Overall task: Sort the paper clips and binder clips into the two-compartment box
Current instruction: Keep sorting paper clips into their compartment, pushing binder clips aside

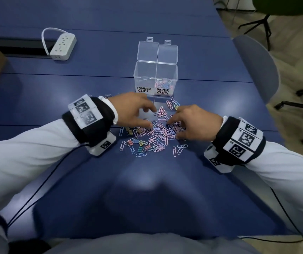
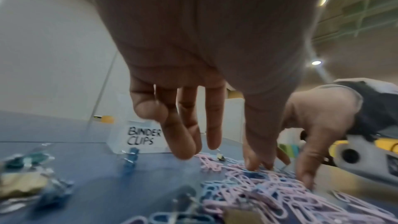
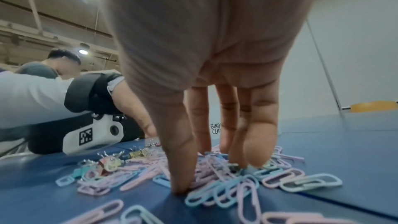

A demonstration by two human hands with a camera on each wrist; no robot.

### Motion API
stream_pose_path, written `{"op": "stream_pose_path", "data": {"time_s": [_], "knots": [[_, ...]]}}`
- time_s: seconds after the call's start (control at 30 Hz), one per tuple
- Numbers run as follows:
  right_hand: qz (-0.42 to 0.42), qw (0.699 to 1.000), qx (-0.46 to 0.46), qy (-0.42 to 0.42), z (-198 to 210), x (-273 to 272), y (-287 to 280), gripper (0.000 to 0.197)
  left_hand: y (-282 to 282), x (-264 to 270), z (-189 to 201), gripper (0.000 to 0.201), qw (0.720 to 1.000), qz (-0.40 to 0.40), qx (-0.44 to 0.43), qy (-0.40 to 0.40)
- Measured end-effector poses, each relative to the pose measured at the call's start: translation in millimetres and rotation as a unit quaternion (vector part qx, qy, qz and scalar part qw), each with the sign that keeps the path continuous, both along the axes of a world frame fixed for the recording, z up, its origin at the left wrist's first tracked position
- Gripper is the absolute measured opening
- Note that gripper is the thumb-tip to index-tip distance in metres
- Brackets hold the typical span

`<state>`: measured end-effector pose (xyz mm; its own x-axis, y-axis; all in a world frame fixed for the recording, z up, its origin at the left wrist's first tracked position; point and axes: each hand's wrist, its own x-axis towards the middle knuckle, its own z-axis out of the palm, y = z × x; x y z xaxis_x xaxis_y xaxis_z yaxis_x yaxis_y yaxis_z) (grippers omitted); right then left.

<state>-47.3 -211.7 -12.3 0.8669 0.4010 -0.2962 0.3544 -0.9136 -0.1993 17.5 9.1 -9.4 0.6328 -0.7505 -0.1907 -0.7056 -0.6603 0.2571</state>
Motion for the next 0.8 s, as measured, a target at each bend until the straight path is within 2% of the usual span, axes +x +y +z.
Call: {"op": "stream_pose_path", "data": {"time_s": [0.07,0.17,0.33,0.4,0.47,0.53,0.67,0.8], "knots": [[0.003,1.0,0.007,-0.007,-4.0,2.2,0.4,0.042,-9.4,-3.0,-4.9,0.062,0.999,-0.017,0.039,0.017],[0.003,0.999,0.021,-0.028,-9.2,3.4,-1.5,0.029,-17.6,-3.4,-9.1,0.061,0.996,-0.047,0.075,0.011],[0.016,0.998,0.028,-0.049,-6.1,3.9,-3.8,0.02,-29.4,-9.5,-10.0,0.061,0.997,-0.045,0.062,0.004],[0.02,0.998,0.025,-0.052,-6.0,5.2,-2.8,0.02,-34.4,-13.8,-9.2,0.052,0.998,-0.042,0.053,0.001],[0.014,0.998,0.03,-0.053,-6.0,7.2,-3.0,0.02,-39.3,-15.7,-9.5,0.034,0.998,-0.043,0.036,-0.006],[-0.018,0.997,0.046,-0.057,-4.5,8.7,-4.3,0.019,-42.9,-14.9,-10.0,0.021,0.999,-0.035,0.031,-0.008],[-0.089,0.987,0.111,-0.075,8.4,12.3,-9.6,0.015,-43.3,-10.6,-10.2,0.017,1.0,-0.024,0.007,-0.002],[-0.144,0.954,0.252,-0.068,28.2,27.6,-15.1,0.009,-39.7,-7.9,-7.8,0.019,1.0,-0.015,-0.02,0.019]]}}
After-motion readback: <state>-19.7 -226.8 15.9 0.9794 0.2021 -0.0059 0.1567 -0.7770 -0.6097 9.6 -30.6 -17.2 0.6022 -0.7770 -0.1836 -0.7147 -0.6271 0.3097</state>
